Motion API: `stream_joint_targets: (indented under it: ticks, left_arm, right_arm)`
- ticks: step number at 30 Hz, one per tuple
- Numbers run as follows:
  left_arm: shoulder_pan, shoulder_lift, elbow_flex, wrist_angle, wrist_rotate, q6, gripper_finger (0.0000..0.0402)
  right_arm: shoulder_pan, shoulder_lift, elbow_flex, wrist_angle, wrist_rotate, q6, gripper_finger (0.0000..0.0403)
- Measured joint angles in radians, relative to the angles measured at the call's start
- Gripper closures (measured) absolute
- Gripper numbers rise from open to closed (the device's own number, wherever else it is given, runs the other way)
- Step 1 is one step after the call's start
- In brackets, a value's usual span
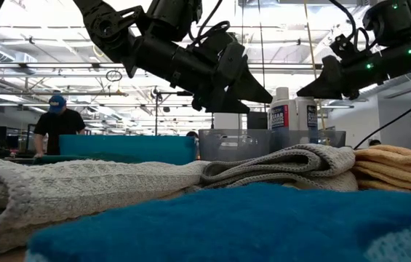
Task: Pick & Place Kitchen Items
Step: Put the white plastic restorer bottle into the right black bin
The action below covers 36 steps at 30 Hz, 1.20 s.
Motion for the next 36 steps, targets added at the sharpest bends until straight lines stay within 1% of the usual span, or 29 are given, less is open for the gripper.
stream_joint_targets:
  ticks: [36]
  left_arm:
    - [0.0,0.0,0.0,0.0,0.0,0.0,0.0005]
  right_arm:
    - [-0.01,0.0,-0.003,-0.011,-0.004,-0.007,0.0307]
